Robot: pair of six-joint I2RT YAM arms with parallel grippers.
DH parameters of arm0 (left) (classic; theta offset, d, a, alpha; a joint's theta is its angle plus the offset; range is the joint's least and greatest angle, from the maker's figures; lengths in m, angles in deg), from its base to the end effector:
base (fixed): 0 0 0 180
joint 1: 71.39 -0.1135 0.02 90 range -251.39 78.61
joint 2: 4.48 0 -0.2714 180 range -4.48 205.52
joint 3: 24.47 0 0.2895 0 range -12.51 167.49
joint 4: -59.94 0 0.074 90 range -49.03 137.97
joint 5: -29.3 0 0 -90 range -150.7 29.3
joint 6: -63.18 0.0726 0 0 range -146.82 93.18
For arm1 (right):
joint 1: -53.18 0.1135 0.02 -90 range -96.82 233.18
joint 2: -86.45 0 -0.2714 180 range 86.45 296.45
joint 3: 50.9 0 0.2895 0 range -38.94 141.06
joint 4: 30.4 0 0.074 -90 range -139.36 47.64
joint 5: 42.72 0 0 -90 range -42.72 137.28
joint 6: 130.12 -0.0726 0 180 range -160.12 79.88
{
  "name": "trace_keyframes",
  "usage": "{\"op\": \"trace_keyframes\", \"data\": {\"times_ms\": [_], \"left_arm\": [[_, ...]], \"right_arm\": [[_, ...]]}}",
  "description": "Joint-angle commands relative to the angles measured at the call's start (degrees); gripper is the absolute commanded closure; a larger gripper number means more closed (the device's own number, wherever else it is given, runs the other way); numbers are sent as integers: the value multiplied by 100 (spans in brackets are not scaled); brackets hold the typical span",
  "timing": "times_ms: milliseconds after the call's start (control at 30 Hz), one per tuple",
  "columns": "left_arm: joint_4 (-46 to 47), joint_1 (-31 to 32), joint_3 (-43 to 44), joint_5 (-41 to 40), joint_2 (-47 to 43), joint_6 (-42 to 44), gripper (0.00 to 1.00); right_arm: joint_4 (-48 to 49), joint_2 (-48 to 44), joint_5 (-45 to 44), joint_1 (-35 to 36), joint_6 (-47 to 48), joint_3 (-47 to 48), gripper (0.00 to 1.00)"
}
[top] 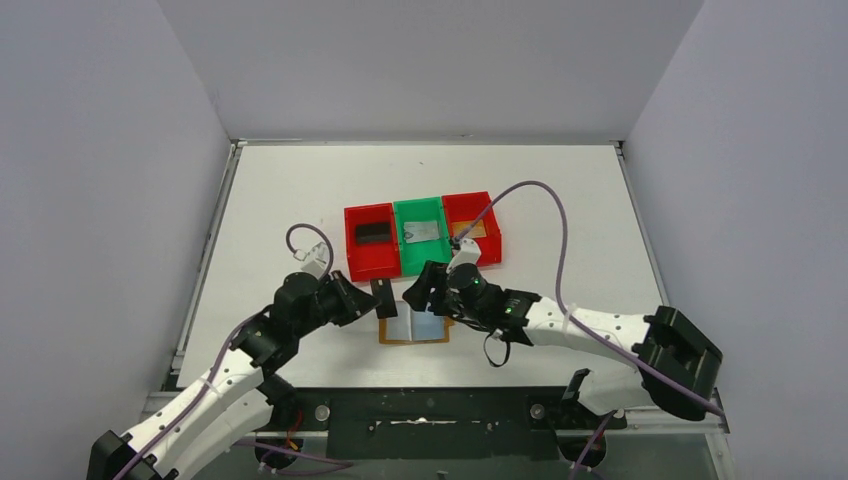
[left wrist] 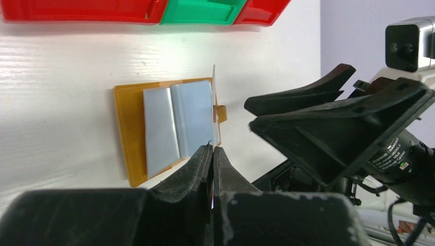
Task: Take the credit cards out of the card holder
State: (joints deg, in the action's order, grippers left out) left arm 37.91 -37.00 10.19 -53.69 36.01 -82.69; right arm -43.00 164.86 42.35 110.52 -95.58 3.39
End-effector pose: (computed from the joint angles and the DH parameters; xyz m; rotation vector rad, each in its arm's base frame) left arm 0.1854 -0.1376 0.1921 -0.3362 2.2163 -1.0534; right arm 0.1925 0.2888 0.1736 0.0124 2.3950 0.9434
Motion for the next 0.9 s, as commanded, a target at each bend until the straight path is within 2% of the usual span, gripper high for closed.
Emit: {"op": "trace_keyframes", "data": {"times_ms": [0,67,233,433,667,867], "left_arm": [[633,-34,-195,208,-440,-34,100],[838,-30,-329,295,-656,-127,100],[1064,-37,-424,462,-1017,-191,100],[1505,-31,-463,837,-1134,-217,100],[1883,-35,-434,1243,-1038,-207,100],[1946,-35,-454,1293,-1024,-214,100]], "right_arm": [[2195,-716,252,-70,320,-777,37],[2688,-868,434,-113,309,-979,34],[2651,-755,1475,-507,230,-848,33],[3602,-458,2525,-745,48,-948,34],[4750,-38,3574,-1054,-403,-1069,47],[5096,23,3860,-1119,-542,-1128,70]]}}
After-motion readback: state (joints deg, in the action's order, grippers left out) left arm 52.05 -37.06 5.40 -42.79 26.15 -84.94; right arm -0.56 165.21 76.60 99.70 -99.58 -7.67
